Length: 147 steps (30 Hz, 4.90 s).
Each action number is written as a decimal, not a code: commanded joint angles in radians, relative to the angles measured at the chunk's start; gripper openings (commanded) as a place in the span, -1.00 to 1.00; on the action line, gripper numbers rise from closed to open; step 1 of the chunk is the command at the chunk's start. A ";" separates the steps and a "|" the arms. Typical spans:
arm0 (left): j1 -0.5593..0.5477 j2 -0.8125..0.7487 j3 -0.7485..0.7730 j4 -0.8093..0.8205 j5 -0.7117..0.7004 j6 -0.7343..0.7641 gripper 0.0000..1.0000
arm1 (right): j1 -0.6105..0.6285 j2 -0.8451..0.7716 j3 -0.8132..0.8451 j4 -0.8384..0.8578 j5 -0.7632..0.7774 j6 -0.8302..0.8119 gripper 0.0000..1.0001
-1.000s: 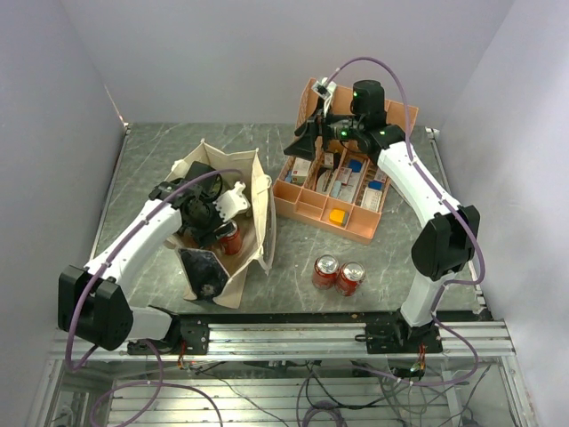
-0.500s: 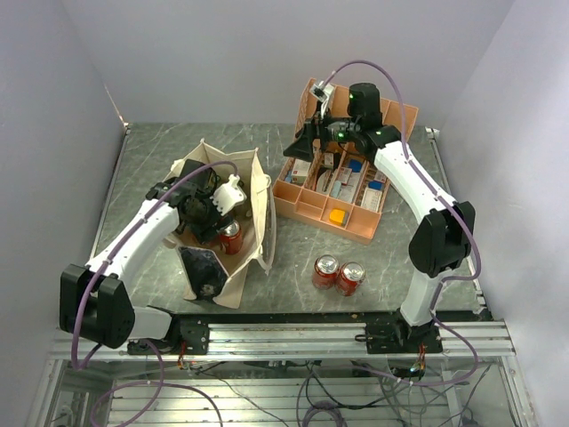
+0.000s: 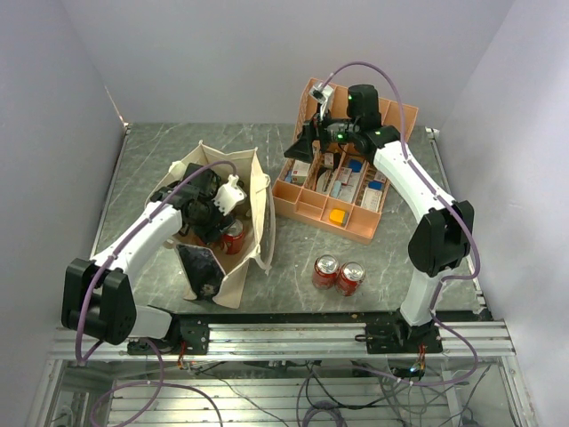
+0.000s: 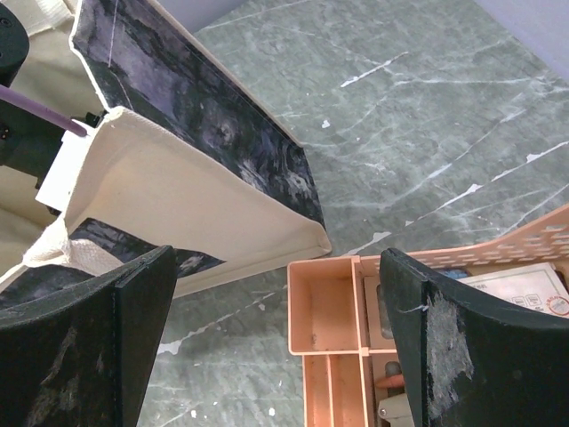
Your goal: Place the beverage into the canvas bag
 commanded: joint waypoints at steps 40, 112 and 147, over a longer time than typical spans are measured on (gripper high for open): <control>0.026 -0.056 -0.036 -0.148 0.174 0.088 -0.43 | 0.012 0.011 0.002 0.020 0.018 0.009 0.93; 0.043 -0.065 0.052 -0.199 0.197 0.217 0.97 | -0.058 0.125 0.090 0.017 -0.019 0.053 0.93; 0.137 0.060 0.280 -0.297 0.343 0.188 0.90 | -0.138 0.299 0.287 -0.026 -0.081 0.120 0.91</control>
